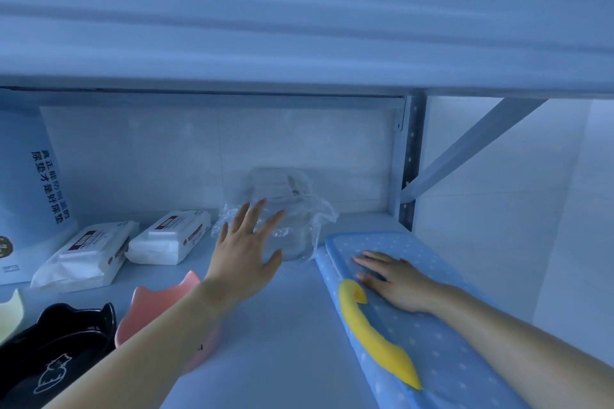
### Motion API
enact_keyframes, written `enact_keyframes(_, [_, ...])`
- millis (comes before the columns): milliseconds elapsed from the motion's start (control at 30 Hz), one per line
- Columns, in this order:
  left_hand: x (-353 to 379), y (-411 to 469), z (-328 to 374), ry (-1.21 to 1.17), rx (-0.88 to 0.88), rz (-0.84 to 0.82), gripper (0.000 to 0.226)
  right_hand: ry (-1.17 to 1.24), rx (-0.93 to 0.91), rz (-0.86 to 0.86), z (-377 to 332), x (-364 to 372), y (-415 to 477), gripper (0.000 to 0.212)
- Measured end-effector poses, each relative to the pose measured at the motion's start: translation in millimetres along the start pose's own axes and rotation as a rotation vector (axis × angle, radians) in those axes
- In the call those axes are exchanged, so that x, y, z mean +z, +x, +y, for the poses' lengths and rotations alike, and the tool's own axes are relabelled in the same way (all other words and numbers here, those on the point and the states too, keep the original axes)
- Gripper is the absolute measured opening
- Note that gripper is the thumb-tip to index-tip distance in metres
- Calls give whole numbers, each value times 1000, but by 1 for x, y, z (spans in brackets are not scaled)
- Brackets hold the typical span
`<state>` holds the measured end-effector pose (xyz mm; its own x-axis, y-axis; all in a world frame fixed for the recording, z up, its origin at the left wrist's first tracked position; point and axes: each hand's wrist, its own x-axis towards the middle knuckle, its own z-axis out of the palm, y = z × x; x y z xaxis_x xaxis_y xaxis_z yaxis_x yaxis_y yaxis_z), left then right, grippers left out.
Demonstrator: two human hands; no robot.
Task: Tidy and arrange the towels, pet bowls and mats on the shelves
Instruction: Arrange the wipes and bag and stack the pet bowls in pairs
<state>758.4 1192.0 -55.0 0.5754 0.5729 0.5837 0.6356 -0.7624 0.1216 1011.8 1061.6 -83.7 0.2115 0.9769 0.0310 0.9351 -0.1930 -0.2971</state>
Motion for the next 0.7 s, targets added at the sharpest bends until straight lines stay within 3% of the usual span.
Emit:
enact_keyframes(100, [-9,8,-14,8,8,-2,64,51,-11,41,-10,-11,1,52])
enact_keyframes(200, [-16,16,-29,28,-2,-13,64,135,-44,186,-36,-29,15,51])
enact_keyframes(367, [-16,28,-50,33,-5,-147,71,125,-188,347,-99,-40,57,55])
enact_keyframes(500, [-12,23,-62,112,122,-256,75,30,-213,251,-128,-27,79,60])
enact_keyframes(700, [-11,26,-61,30,151,-226,76,-152,-146,150,-132,-18,80,62])
